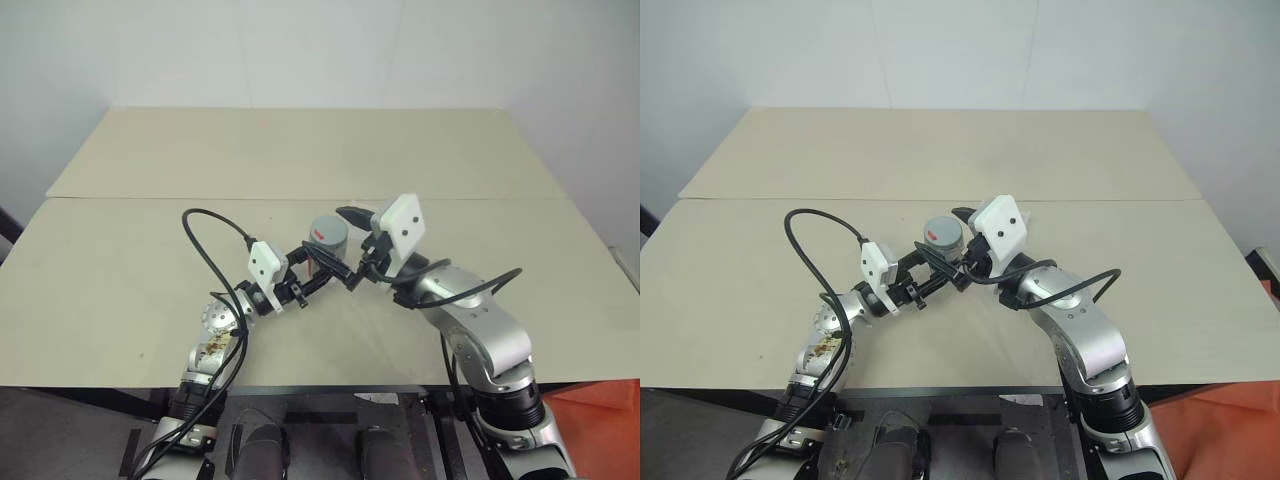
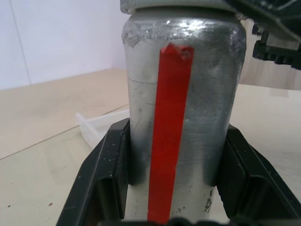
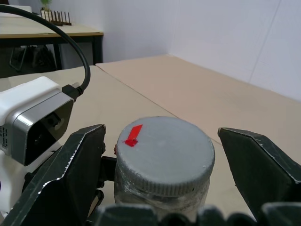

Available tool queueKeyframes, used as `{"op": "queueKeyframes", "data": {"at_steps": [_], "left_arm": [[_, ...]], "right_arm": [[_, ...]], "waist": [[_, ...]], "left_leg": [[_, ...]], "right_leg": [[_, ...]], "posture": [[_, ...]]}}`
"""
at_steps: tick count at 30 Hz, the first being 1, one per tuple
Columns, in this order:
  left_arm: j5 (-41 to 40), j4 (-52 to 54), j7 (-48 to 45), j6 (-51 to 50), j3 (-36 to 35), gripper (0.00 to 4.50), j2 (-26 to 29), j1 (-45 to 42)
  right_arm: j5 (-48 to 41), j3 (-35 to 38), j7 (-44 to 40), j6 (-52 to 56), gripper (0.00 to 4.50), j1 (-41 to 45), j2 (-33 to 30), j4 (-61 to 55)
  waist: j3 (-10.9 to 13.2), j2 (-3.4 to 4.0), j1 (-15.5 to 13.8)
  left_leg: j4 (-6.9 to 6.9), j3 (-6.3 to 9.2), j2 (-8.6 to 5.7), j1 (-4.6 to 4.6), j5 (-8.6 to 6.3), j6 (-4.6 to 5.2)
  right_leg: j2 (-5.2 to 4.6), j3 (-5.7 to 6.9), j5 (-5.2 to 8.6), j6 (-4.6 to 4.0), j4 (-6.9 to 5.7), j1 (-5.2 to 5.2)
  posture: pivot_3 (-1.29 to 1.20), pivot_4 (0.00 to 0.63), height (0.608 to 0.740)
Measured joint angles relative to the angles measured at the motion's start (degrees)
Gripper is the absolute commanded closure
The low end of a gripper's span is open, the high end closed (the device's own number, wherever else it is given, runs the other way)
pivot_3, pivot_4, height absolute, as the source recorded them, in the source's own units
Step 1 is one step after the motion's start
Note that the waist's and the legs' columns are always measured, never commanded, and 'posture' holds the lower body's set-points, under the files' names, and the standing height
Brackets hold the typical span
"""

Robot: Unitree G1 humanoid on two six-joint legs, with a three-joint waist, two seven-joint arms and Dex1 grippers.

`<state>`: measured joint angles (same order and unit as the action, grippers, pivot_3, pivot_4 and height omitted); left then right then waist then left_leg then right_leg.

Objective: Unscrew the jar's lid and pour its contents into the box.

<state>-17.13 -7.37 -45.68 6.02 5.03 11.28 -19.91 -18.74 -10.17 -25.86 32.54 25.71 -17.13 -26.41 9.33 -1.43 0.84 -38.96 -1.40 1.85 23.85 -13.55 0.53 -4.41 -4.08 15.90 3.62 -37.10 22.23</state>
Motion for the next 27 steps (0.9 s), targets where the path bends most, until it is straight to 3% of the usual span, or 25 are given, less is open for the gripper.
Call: {"op": "queueKeyframes", "data": {"at_steps": [5, 11, 20, 27], "left_arm": [[0.0, -0.1, 0.0, 0.1, 0.0, 2.37, 0.0, 0.0], [0.0, -0.4, 0.1, 0.1, 0.0, 2.37, 0.0, 0.0], [0.0, -0.4, -0.1, 0.1, 0.1, 2.37, -0.1, 0.0], [-0.2, -0.4, -2.4, -0.1, 0.4, 2.37, 0.6, 0.1]], "right_arm": [[0.0, 0.0, 0.0, 0.0, 0.04, 0.0, 0.4, 0.1], [-0.1, 0.0, 0.1, 0.0, 1.70, 0.0, 0.8, 0.8], [0.0, 0.0, -1.4, -0.5, 1.70, 0.0, 0.1, 0.9], [-1.0, 0.9, -8.5, -3.8, 1.70, 0.1, -2.8, 3.0]], "waist": [[0.0, 0.00, 0.0], [0.0, 0.00, 0.0], [0.0, 0.00, 0.0], [0.0, 0.00, 0.0]], "left_leg": [[0.00, 0.00, 0.00, 0.00, 0.00, 0.00], [0.00, 0.00, 0.00, 0.00, 0.00, 0.00], [0.00, 0.00, 0.00, 0.00, 0.00, 0.00], [0.00, -0.02, -0.01, 0.00, 0.00, 0.00]], "right_leg": [[0.00, 0.00, 0.00, 0.00, 0.00, 0.00], [0.00, 0.00, 0.00, 0.00, 0.00, 0.00], [0.00, 0.00, 0.00, 0.00, 0.02, 0.00], [0.00, 0.00, 0.00, 0.00, 0.03, -0.01]], "posture": [[0.00, 0.150, 0.740], [0.00, 0.150, 0.740], [0.00, 0.150, 0.740], [0.00, 0.150, 0.740]]}}
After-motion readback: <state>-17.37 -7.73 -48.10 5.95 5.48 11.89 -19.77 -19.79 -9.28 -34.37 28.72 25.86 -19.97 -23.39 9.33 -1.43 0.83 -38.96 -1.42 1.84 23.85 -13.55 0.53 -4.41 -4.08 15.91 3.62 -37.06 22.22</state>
